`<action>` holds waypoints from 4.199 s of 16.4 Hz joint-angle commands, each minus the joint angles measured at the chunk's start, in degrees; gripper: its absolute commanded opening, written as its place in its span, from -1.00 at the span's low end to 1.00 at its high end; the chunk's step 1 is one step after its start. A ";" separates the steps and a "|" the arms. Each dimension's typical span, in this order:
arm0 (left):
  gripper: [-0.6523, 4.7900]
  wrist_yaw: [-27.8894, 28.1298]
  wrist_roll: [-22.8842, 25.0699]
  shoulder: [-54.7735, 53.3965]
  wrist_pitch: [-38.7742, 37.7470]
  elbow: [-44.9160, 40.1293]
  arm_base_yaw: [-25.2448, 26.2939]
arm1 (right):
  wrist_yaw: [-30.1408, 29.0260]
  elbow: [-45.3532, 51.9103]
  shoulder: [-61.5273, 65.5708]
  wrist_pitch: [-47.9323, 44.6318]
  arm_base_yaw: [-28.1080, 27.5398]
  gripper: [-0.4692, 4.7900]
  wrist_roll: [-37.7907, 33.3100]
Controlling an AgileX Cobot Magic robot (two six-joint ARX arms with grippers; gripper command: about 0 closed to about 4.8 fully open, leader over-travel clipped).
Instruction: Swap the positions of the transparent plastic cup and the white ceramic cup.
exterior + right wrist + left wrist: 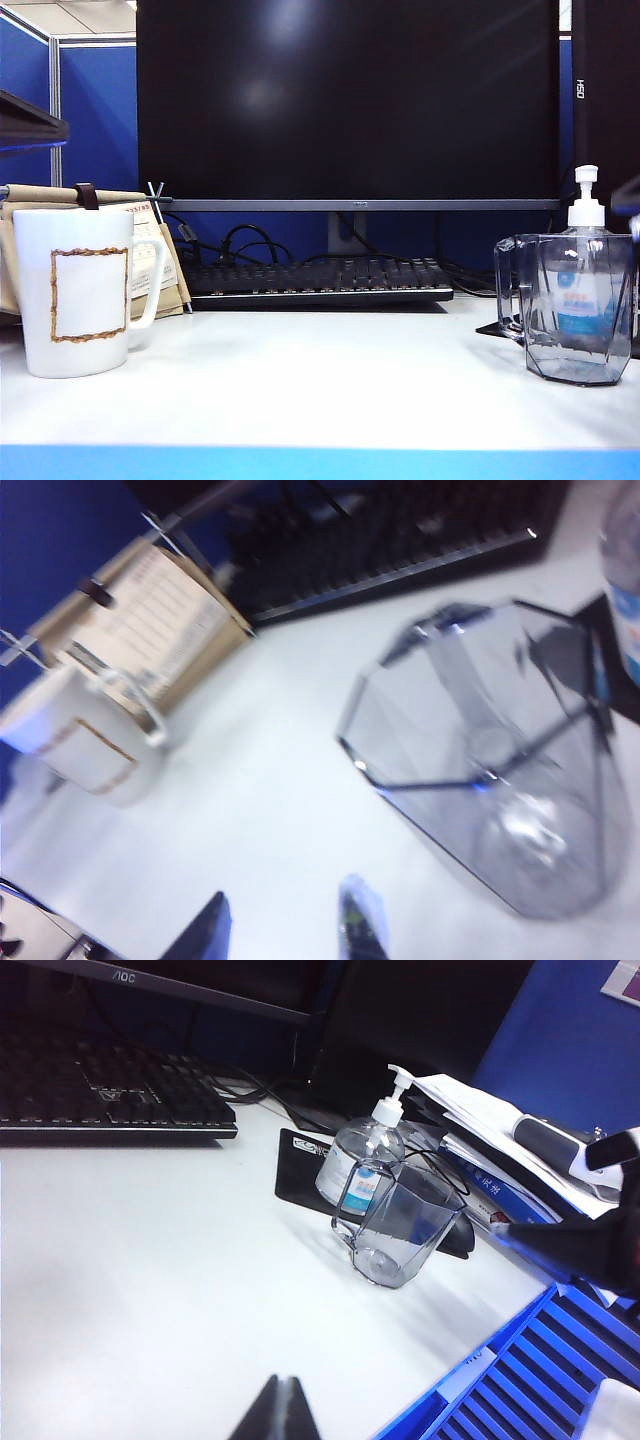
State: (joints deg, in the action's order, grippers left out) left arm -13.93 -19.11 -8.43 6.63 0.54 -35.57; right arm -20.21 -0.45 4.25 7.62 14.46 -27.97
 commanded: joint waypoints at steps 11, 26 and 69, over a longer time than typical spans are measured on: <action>-0.78 -4.83 -2.99 -2.45 6.51 0.37 -0.07 | 9.94 -9.60 55.98 -42.58 22.25 -0.27 2.16; -0.78 -2.38 5.97 -3.21 0.76 0.37 0.07 | 12.66 -21.84 76.89 -31.15 15.87 -0.27 7.28; -0.31 2.58 13.20 -3.17 -6.67 3.37 0.09 | 37.09 -26.32 41.88 4.20 14.86 0.12 25.00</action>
State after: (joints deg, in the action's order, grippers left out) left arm -13.30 -7.05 -11.55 -0.08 3.09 -35.51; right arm 16.78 -26.09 46.28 12.58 29.28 -3.14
